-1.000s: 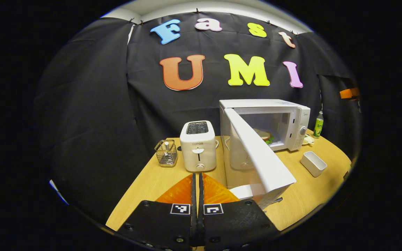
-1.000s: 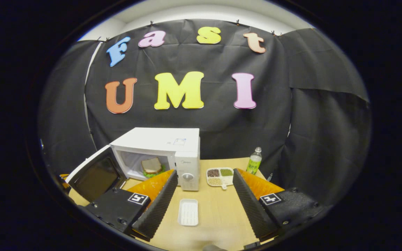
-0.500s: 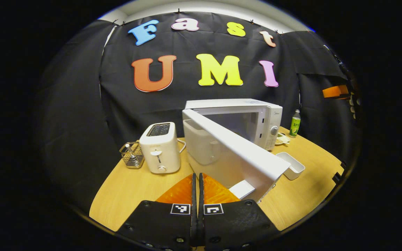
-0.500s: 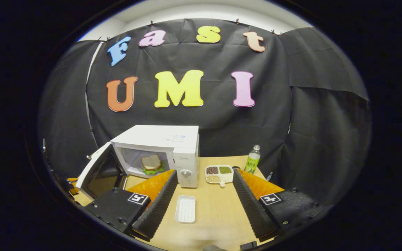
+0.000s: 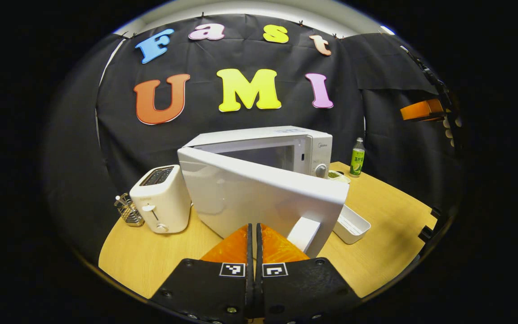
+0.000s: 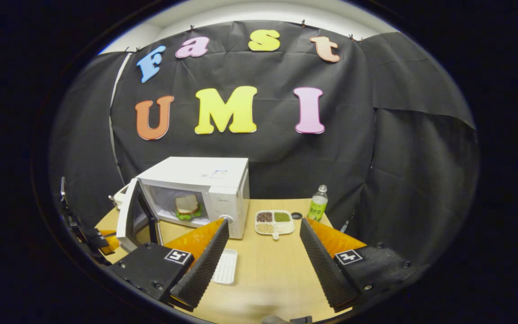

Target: Open the microwave oven with the left hand, put the food in, and close the microwave oven.

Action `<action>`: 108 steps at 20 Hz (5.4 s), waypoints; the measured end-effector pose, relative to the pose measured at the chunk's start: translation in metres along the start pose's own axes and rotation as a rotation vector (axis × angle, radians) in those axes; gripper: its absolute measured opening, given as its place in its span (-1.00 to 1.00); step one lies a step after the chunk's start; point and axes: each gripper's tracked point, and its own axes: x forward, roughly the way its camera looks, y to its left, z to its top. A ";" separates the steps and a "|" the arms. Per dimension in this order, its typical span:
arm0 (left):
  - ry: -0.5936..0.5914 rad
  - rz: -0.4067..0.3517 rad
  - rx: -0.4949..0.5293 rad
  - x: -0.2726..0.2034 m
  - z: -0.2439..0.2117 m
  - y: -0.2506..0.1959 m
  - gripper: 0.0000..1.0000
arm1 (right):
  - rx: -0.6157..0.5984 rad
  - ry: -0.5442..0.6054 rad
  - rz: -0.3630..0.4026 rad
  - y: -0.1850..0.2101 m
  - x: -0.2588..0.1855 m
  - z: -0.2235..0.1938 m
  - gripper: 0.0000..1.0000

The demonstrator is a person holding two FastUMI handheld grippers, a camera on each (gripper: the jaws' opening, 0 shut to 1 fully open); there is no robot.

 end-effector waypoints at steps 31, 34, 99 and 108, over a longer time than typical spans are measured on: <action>-0.087 -0.024 -0.024 0.199 0.070 -0.078 -1.00 | -0.020 0.052 -0.006 -0.084 0.032 -0.011 0.90; -0.075 -0.020 -0.052 0.203 0.068 -0.079 -1.00 | -0.020 0.047 -0.010 -0.087 0.032 -0.007 0.90; -0.247 0.260 -0.059 -0.083 0.188 0.056 0.92 | -0.013 -0.195 0.037 0.034 -0.018 0.060 1.00; -0.252 0.261 -0.069 -0.082 0.189 0.056 0.92 | -0.027 -0.201 0.039 0.033 -0.015 0.060 1.00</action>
